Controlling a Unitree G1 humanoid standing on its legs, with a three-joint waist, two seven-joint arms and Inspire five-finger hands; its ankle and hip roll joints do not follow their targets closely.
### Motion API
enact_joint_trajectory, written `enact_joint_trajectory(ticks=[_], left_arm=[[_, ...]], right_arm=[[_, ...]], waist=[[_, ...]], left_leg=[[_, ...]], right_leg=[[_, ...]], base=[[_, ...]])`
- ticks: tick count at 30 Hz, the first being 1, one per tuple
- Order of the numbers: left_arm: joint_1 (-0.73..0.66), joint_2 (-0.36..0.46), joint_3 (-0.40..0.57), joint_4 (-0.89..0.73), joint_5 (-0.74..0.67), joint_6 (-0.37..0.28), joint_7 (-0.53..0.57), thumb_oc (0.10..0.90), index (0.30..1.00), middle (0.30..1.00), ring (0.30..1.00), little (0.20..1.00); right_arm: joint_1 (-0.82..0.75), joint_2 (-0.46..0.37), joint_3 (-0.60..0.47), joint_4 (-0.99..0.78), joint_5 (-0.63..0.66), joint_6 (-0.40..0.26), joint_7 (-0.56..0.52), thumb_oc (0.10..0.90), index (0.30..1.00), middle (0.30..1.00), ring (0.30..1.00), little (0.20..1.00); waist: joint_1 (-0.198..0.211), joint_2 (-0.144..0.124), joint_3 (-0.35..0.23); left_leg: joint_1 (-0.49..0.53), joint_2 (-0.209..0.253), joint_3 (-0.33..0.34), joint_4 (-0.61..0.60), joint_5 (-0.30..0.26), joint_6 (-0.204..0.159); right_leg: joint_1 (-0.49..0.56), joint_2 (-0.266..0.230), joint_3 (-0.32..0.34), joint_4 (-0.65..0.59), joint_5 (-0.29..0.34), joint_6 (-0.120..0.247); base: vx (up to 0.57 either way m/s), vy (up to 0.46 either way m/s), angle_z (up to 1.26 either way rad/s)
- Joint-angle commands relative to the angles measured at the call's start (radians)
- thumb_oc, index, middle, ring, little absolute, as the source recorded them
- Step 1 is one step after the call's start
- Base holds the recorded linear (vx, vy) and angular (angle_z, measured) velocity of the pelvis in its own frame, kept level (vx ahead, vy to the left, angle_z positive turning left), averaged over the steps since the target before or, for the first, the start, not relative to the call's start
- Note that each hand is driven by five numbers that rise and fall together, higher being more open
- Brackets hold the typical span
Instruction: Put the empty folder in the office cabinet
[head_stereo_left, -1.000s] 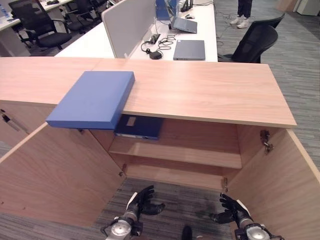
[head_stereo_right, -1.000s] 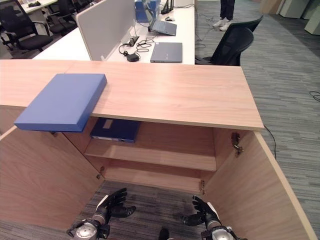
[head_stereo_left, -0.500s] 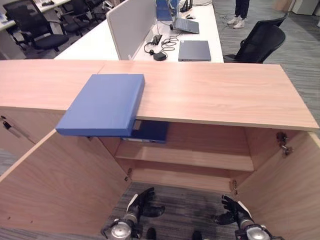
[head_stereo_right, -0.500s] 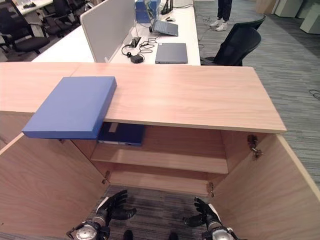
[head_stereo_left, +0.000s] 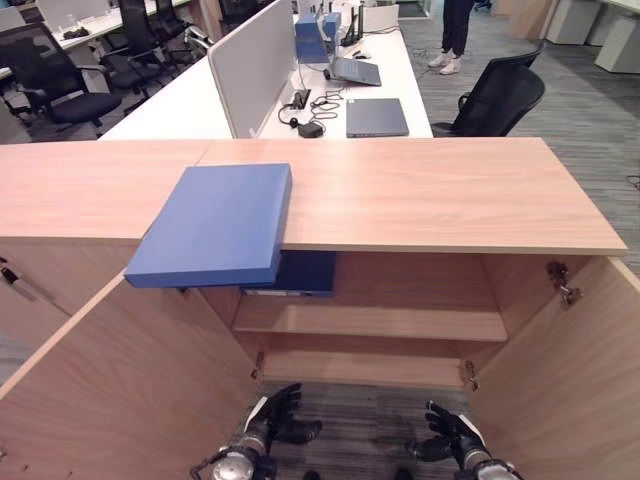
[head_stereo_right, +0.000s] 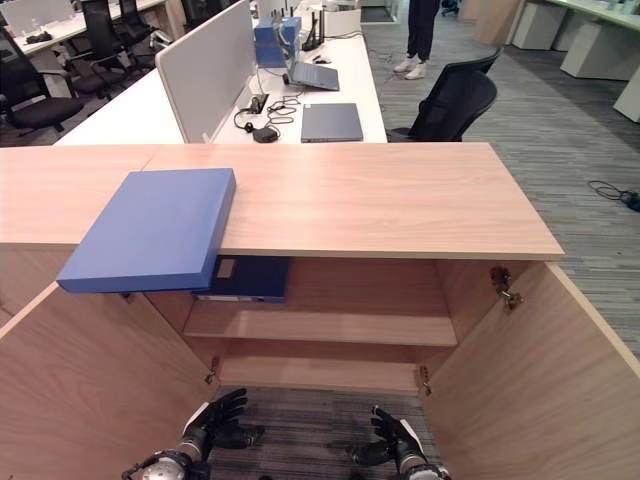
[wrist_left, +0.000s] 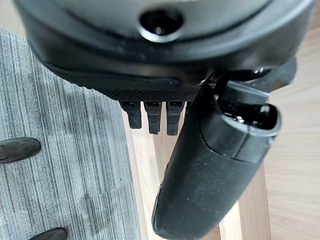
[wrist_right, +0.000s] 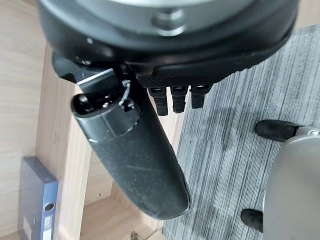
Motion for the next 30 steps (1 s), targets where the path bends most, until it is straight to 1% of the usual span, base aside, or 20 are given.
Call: enact_joint_trajectory(ticks=[1, 3, 5, 6, 8, 9, 10, 12, 13, 14, 16, 17, 20, 22, 23, 24, 26, 27, 28, 30], left_arm=[[-0.075, 0.029, 0.027, -0.071, 0.025, -0.074, 0.003, 0.8, 0.9, 0.9, 0.9, 0.9], [-0.073, 0.03, 0.042, -0.087, 0.024, -0.081, 0.021, 0.8, 0.9, 0.9, 0.9, 0.9], [-0.05, 0.014, 0.093, -0.14, -0.02, -0.099, 0.07, 0.8, 0.9, 0.9, 0.9, 0.9], [-0.038, -0.002, 0.115, -0.159, -0.066, -0.103, 0.09, 0.8, 0.9, 0.9, 0.9, 0.9], [0.008, -0.088, 0.192, -0.243, -0.304, -0.125, 0.154, 0.8, 0.9, 0.9, 0.9, 0.9], [0.022, -0.108, 0.212, -0.284, -0.369, -0.136, 0.182, 0.8, 0.9, 0.9, 0.9, 0.9], [0.051, -0.124, 0.237, -0.385, -0.443, -0.148, 0.214, 0.8, 0.9, 0.9, 0.9, 0.9], [0.076, -0.123, 0.248, -0.482, -0.435, -0.158, 0.245, 0.8, 0.9, 0.9, 0.9, 0.9], [0.086, -0.116, 0.259, -0.566, -0.41, -0.158, 0.275, 0.8, 0.9, 0.9, 0.9, 0.9], [0.09, -0.097, 0.273, -0.65, -0.34, -0.156, 0.307, 0.8, 0.9, 0.9, 0.9, 0.9], [0.091, -0.026, 0.308, -0.768, -0.065, -0.158, 0.379, 0.8, 0.9, 0.9, 0.9, 0.9], [0.088, -0.012, 0.318, -0.793, -0.021, -0.165, 0.4, 0.8, 0.9, 0.9, 0.9, 0.9], [0.089, -0.002, 0.337, -0.84, 0.011, -0.17, 0.428, 0.8, 0.9, 0.9, 0.9, 0.9], [0.091, 0.024, 0.365, -0.894, 0.112, -0.174, 0.479, 0.8, 0.9, 0.9, 0.9, 0.9], [0.092, 0.024, 0.364, -0.895, 0.113, -0.173, 0.48, 0.8, 0.9, 0.9, 0.9, 0.9], [0.081, 0.054, 0.392, -0.924, 0.221, -0.171, 0.544, 0.8, 0.9, 0.9, 0.9, 0.9], [0.066, 0.096, 0.42, -0.941, 0.367, -0.161, 0.618, 0.8, 0.9, 0.9, 0.9, 0.9], [0.066, 0.095, 0.419, -0.941, 0.372, -0.16, 0.622, 0.8, 0.9, 0.9, 0.9, 0.9], [0.049, 0.14, 0.444, -0.938, 0.521, -0.144, 0.693, 0.8, 0.9, 0.9, 0.9, 0.9], [0.04, 0.17, 0.465, -0.94, 0.629, -0.13, 0.75, 0.8, 0.9, 0.9, 0.9, 0.9]], right_arm=[[-0.068, -0.025, 0.001, -0.015, 0.006, -0.052, -0.012, 0.8, 0.9, 0.9, 0.9, 0.9], [-0.066, -0.022, 0.0, -0.021, 0.006, -0.054, -0.017, 0.8, 0.9, 0.9, 0.9, 0.9], [-0.056, -0.009, -0.004, -0.027, 0.014, -0.062, -0.03, 0.8, 0.9, 0.9, 0.9, 0.9], [-0.053, -0.004, -0.003, -0.031, 0.015, -0.063, -0.037, 0.8, 0.9, 0.9, 0.9, 0.9], [-0.046, 0.008, 0.001, -0.055, 0.019, -0.065, -0.061, 0.8, 0.9, 0.9, 0.9, 0.9], [-0.044, 0.006, 0.001, -0.062, 0.021, -0.062, -0.067, 0.8, 0.9, 0.9, 0.9, 0.9], [-0.039, -0.005, 0.004, -0.091, 0.019, -0.06, -0.07, 0.8, 0.9, 0.9, 0.9, 0.9], [-0.032, -0.017, 0.007, -0.109, 0.014, -0.063, -0.071, 0.8, 0.9, 0.9, 0.9, 0.9], [-0.028, -0.027, 0.009, -0.121, 0.009, -0.063, -0.073, 0.8, 0.9, 0.9, 0.9, 0.9], [-0.027, -0.032, 0.01, -0.117, 0.003, -0.064, -0.075, 0.8, 0.9, 0.9, 0.9, 0.9], [-0.021, -0.038, 0.0, -0.122, -0.001, -0.085, -0.088, 0.8, 0.9, 0.9, 0.9, 0.9], [-0.02, -0.04, -0.002, -0.129, -0.002, -0.09, -0.094, 0.8, 0.9, 0.9, 0.9, 0.9], [-0.02, -0.041, 0.001, -0.132, -0.006, -0.094, -0.1, 0.8, 0.9, 0.9, 0.9, 0.9], [-0.024, -0.044, 0.008, -0.134, -0.016, -0.1, -0.107, 0.8, 0.9, 0.9, 0.9, 0.9], [-0.024, -0.043, 0.008, -0.133, -0.016, -0.101, -0.107, 0.8, 0.9, 0.9, 0.9, 0.9], [-0.029, -0.044, 0.017, -0.132, -0.022, -0.106, -0.11, 0.8, 0.9, 0.9, 0.9, 0.9], [-0.028, -0.047, 0.022, -0.134, -0.024, -0.116, -0.112, 0.8, 0.9, 0.9, 0.9, 0.9], [-0.028, -0.046, 0.022, -0.133, -0.024, -0.116, -0.112, 0.8, 0.9, 0.9, 0.9, 0.9], [-0.023, -0.048, 0.025, -0.132, -0.028, -0.129, -0.115, 0.8, 0.9, 0.9, 0.9, 0.9], [-0.023, -0.051, 0.025, -0.131, -0.029, -0.136, -0.118, 0.8, 0.9, 0.9, 0.9, 0.9]], waist=[[0.007, -0.033, -0.019], [0.009, -0.037, -0.02], [0.021, -0.046, -0.024], [0.025, -0.049, -0.024], [0.038, -0.058, -0.022], [0.041, -0.061, -0.021], [0.045, -0.064, -0.019], [0.05, -0.066, -0.018], [0.057, -0.067, -0.017], [0.065, -0.068, -0.015], [0.084, -0.069, -0.01], [0.089, -0.069, -0.008], [0.097, -0.069, -0.004], [0.111, -0.068, -0.003], [0.11, -0.069, -0.003], [0.119, -0.068, -0.001], [0.125, -0.065, -0.003], [0.124, -0.065, -0.003], [0.131, -0.063, -0.004], [0.135, -0.059, -0.004]], left_leg=[[0.019, 0.056, -0.012, -0.001, -0.072, -0.043], [0.019, 0.054, -0.014, -0.001, -0.073, -0.042], [0.02, 0.054, -0.02, -0.001, -0.073, -0.043], [0.019, 0.053, -0.024, -0.001, -0.073, -0.043], [0.016, 0.056, -0.034, -0.001, -0.07, -0.044], [0.016, 0.056, -0.037, -0.001, -0.069, -0.045], [0.015, 0.059, -0.043, -0.001, -0.067, -0.047], [0.014, 0.062, -0.047, -0.001, -0.065, -0.048], [0.012, 0.065, -0.051, -0.001, -0.062, -0.051], [0.009, 0.069, -0.059, -0.001, -0.06, -0.055], [-0.001, 0.078, -0.074, -0.001, -0.052, -0.063], [-0.004, 0.08, -0.077, -0.001, -0.049, -0.066], [-0.01, 0.085, -0.086, -0.001, -0.042, -0.07], [-0.016, 0.092, -0.096, -0.001, -0.034, -0.078], [-0.016, 0.092, -0.097, -0.001, -0.034, -0.078], [-0.023, 0.096, -0.106, -0.001, -0.028, -0.085], [-0.027, 0.1, -0.113, -0.001, -0.023, -0.092], [-0.027, 0.1, -0.114, -0.001, -0.023, -0.093], [-0.031, 0.104, -0.118, -0.001, -0.017, -0.101], [-0.036, 0.109, -0.124, -0.001, -0.011, -0.107]], right_leg=[[0.01, -0.071, 0.051, 0.06, -0.081, 0.084], [0.014, -0.074, 0.047, 0.053, -0.078, 0.086], [0.023, -0.075, 0.035, 0.041, -0.076, 0.086], [0.026, -0.074, 0.03, 0.037, -0.075, 0.085], [0.031, -0.071, 0.018, 0.031, -0.075, 0.083], [0.035, -0.069, 0.014, 0.028, -0.075, 0.082], [0.043, -0.066, 0.009, 0.02, -0.074, 0.08], [0.046, -0.062, 0.003, 0.015, -0.075, 0.079], [0.049, -0.058, -0.004, 0.013, -0.077, 0.077], [0.052, -0.054, -0.011, 0.011, -0.081, 0.074], [0.057, -0.043, -0.025, 0.009, -0.089, 0.068], [0.059, -0.041, -0.029, 0.008, -0.091, 0.066], [0.061, -0.032, -0.038, 0.006, -0.095, 0.062], [0.066, -0.021, -0.052, 0.004, -0.1, 0.057], [0.066, -0.021, -0.053, 0.004, -0.1, 0.056], [0.069, -0.013, -0.062, 0.002, -0.106, 0.053], [0.072, -0.007, -0.068, 0.001, -0.111, 0.051], [0.073, -0.006, -0.069, 0.001, -0.112, 0.05], [0.075, 0.0, -0.075, 0.0, -0.115, 0.049], [0.075, 0.004, -0.081, -0.001, -0.119, 0.047]], base=[[0.0, 0.0, 0.0], [0.0, 0.0, 0.0], [0.0, 0.0, 0.0], [0.0, -0.034, 0.03], [-0.01, -0.052, 0.05], [0.0, -0.06, 0.05], [0.0, -0.046, 0.12], [-0.01, -0.045, 0.23], [-0.02, -0.065, 0.12], [-0.02, -0.09, 0.08], [-0.03, -0.103, 0.2], [-0.02, -0.068, 0.21], [-0.02, -0.072, 0.14], [0.0, -0.073, 0.17], [-0.01, -0.075, 0.2], [-0.01, -0.072, 0.16], [0.0, -0.066, 0.16], [0.0, -0.061, 0.18], [-0.01, -0.065, 0.17], [-0.02, -0.077, 0.17]])
